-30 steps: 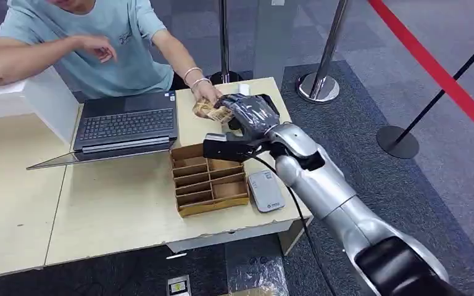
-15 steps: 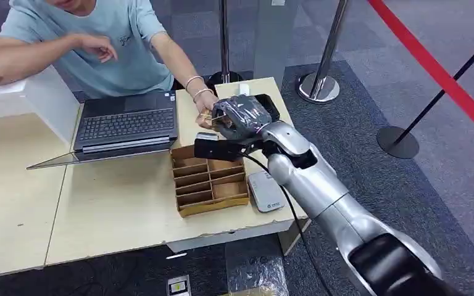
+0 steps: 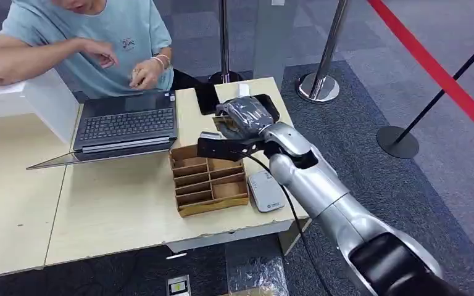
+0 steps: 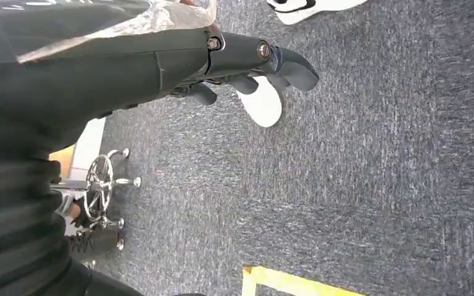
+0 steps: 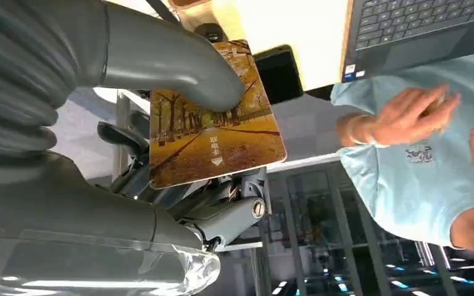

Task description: Pass the card to the sensor for recognition and then transmit it.

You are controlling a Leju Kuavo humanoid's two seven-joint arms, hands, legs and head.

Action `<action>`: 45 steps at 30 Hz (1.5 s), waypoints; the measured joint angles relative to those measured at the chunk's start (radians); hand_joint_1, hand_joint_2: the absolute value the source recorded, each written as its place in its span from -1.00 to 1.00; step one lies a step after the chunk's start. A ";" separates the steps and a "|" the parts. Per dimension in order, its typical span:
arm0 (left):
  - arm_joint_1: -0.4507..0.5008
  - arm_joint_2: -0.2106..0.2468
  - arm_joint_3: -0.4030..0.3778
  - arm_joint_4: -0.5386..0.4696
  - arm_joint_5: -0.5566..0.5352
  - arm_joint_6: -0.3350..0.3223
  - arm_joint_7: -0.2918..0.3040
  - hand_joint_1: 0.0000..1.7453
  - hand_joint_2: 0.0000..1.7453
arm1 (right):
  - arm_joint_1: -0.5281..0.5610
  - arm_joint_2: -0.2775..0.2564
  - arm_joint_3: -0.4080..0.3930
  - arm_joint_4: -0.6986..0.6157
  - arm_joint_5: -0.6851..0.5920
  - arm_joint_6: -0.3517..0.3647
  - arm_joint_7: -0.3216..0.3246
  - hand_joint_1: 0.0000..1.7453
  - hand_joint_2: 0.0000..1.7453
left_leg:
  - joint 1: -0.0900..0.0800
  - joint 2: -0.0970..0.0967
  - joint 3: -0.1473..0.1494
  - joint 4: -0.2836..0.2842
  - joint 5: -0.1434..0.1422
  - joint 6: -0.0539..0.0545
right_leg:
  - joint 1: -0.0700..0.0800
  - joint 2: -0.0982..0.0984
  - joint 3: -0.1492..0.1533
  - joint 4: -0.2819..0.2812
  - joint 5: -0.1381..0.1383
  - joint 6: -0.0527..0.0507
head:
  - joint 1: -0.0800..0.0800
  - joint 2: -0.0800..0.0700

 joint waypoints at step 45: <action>0.002 -0.017 0.000 0.002 0.015 0.031 0.000 -1.00 1.00 | 0.289 -0.069 -0.131 0.162 -0.215 -0.035 -0.032 1.00 1.00 | 0.000 0.001 0.000 0.000 0.000 0.000 | 0.000 0.000 0.000 0.000 0.000 0.000 | 0.000 0.000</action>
